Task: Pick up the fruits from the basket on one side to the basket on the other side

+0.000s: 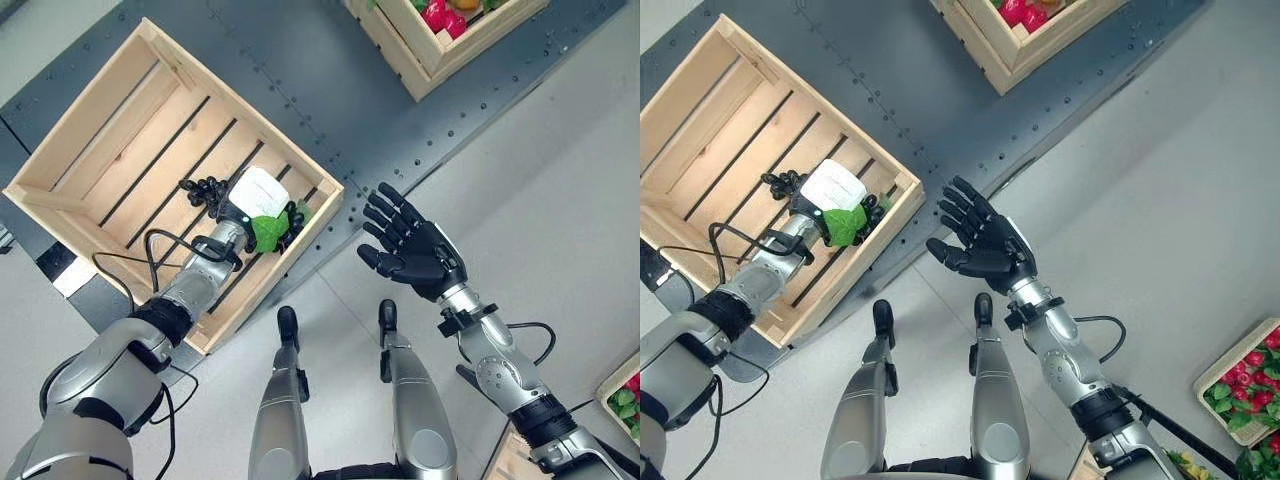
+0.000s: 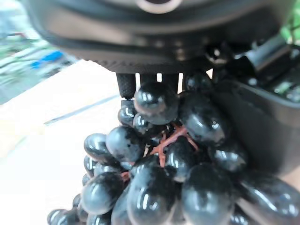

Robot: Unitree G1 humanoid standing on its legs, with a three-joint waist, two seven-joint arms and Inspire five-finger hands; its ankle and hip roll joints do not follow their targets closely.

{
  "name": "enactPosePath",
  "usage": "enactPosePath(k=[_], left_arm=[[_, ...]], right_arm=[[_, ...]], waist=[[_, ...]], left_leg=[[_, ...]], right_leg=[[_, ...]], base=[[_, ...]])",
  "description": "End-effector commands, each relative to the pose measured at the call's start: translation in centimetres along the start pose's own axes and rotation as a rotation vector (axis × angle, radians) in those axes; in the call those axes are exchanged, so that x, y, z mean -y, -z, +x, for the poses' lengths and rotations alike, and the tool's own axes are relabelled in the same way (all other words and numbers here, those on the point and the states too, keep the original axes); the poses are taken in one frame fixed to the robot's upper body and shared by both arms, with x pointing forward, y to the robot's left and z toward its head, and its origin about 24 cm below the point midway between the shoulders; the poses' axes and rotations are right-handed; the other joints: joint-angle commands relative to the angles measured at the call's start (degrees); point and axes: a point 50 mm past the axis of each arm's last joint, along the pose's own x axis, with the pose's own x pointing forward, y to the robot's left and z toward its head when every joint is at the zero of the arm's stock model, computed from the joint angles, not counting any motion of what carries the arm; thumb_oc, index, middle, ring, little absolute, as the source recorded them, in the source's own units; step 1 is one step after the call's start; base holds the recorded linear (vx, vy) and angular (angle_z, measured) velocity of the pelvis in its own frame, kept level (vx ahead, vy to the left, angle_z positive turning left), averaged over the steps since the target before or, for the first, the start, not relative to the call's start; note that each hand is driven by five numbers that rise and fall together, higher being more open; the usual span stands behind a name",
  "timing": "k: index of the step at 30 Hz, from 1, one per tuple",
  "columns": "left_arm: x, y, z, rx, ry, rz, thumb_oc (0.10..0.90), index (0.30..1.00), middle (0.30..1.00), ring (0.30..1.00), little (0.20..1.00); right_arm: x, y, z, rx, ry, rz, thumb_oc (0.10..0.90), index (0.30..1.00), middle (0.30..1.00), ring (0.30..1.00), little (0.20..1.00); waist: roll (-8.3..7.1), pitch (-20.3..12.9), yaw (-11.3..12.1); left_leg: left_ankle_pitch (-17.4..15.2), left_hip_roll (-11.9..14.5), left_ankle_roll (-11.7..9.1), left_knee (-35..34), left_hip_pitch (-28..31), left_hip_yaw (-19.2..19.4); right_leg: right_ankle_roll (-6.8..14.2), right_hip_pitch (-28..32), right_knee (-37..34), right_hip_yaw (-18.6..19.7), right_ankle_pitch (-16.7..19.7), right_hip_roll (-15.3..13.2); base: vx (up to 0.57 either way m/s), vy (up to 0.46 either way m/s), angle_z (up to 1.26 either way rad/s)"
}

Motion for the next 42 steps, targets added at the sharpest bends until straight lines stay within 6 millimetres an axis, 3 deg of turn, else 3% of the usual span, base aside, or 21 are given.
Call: enactPosePath(k=[1, 6, 12, 17, 22, 23, 27, 28, 32, 36, 42], left_arm=[[-4.1, 5.7, 1.1, -0.232, -0.301, -0.026, 0.4, 0.3, 0.3, 0.3, 0.3], [-3.3, 5.5, -1.3, -0.295, -0.425, -0.165, 0.4, 0.3, 0.3, 0.3, 0.3], [-2.1, 4.4, -5.9, -0.43, -0.573, -0.459, 0.4, 0.3, 0.3, 0.3, 0.3], [-2.8, 3.7, -8.3, -0.475, -0.726, -0.676, 0.4, 0.3, 0.3, 0.3, 0.3], [-4.7, 2.6, -9.7, -0.443, -0.837, -1.142, 0.4, 0.3, 0.3, 0.3, 0.3], [-5.1, 2.3, -10.0, -0.428, -0.846, -1.301, 0.4, 0.3, 0.3, 0.3, 0.3], [-6.8, 1.4, -10.3, -0.32, -0.837, -1.656, 0.4, 0.3, 0.3, 0.3, 0.3], [-6.8, 1.5, -10.4, -0.32, -0.835, -1.658, 0.4, 0.3, 0.3, 0.3, 0.3], [-7.0, 1.1, -10.3, -0.275, -0.804, -1.979, 0.4, 0.3, 0.3, 0.3, 0.3], [-7.1, 0.0, -9.7, -0.224, -0.741, -2.194, 0.4, 0.3, 0.3, 0.3, 0.3], [-7.8, -1.3, -8.6, -0.12, -0.611, -2.281, 0.4, 0.3, 0.3, 0.3, 0.3]], right_arm=[[-1.8, -3.9, 0.5, 0.251, -0.101, -0.03, 0.8, 0.9, 0.9, 0.9, 0.9], [-1.6, -3.7, -0.4, 0.268, -0.079, -0.028, 0.8, 0.9, 0.9, 0.9, 0.9], [-1.2, -2.9, -2.5, 0.265, -0.034, -0.021, 0.8, 0.9, 0.9, 0.9, 0.9], [-1.2, -2.8, -3.2, 0.277, -0.009, -0.03, 0.8, 0.9, 0.9, 0.9, 0.9], [-1.1, -3.2, -3.8, 0.292, 0.009, -0.057, 0.8, 0.9, 0.9, 0.9, 0.9], [-1.3, -3.5, -3.8, 0.3, 0.004, -0.066, 0.8, 0.9, 0.9, 0.9, 0.9], [-2.3, -4.8, -3.2, 0.341, -0.07, -0.077, 0.8, 0.9, 0.9, 0.9, 0.9], [-2.3, -4.8, -3.2, 0.341, -0.07, -0.077, 0.8, 0.9, 0.9, 0.9, 0.9], [-4.1, -6.3, -2.3, 0.366, -0.224, -0.057, 0.8, 0.9, 0.9, 0.9, 0.9], [-5.9, -7.1, -1.2, 0.38, -0.343, 0.007, 0.8, 0.9, 0.9, 0.9, 0.9], [-8.0, -6.8, -0.1, 0.332, -0.466, 0.097, 0.8, 0.9, 0.9, 0.9, 0.9]], waist=[[-2.26, -0.49, 1.73], [-1.58, -2.53, 3.15], [-0.49, -7.71, 5.31], [-0.6, -12.23, 6.33], [-0.7, -16.99, 7.34], [-0.69, -18.27, 7.63], [-0.74, -21.43, 8.74], [-0.72, -21.39, 8.77], [-0.62, -23.96, 9.42], [-0.54, -25.05, 9.79], [-0.24, -26.39, 10.19]], left_leg=[[-3.32, -2.13, 2.41, 1.65, 1.12, 1.23], [-3.43, -2.5, 2.67, -1.15, 4.74, 0.5], [-2.34, -2.84, 2.76, -7.87, 10.88, -1.48], [-2.71, -2.9, 2.24, -8.34, 12.31, -2.94], [-3.36, -2.66, 1.85, -8.34, 14.38, -3.48], [-3.76, -2.58, 1.81, -8.34, 15.29, -3.53], [-4.98, -2.43, 1.89, -8.34, 17.67, -3.4], [-5.02, -2.41, 1.89, -8.34, 17.76, -3.36], [-6.12, -2.28, 1.92, -8.34, 20.02, -3.34], [-6.86, -2.13, 2.02, -8.34, 21.52, -3.17], [-7.52, -1.98, 2.19, -8.34, 22.95, -3.1]], right_leg=[[-2.79, 5.38, -7.91, -2.58, 5.54, 2.21], [-2.73, 8.55, -9.19, -3.28, 4.85, 1.96], [-2.24, 14.9, -13.8, -4.49, 4.81, 1.27], [-2.16, 18.41, -17.29, -6.01, 5.8, 0.95], [-2.35, 20.98, -18.46, -7.31, 5.57, 0.63], [-2.3, 21.67, -18.46, -7.47, 5.3, 0.55], [-2.38, 23.73, -18.46, -7.4, 4.57, 0.54], [-2.38, 23.8, -18.46, -7.37, 4.55, 0.56], [-2.29, 25.7, -18.46, -7.15, 3.86, 0.35], [-2.14, 26.7, -18.46, -6.69, 3.63, 0.25], [-2.0, 27.84, -18.46, -6.45, 3.36, 0.1]], base=[[0.0, 0.0, 0.0], [0.05, -0.004, 0.07], [0.09, -0.009, 0.06], [0.05, -0.019, 0.21], [0.09, -0.009, 0.12], [0.1, -0.001, 0.01], [0.1, -0.01, -0.03], [0.13, -0.014, -0.07], [0.07, -0.011, -0.06], [0.03, -0.016, -0.01], [0.01, -0.004, 0.0]])
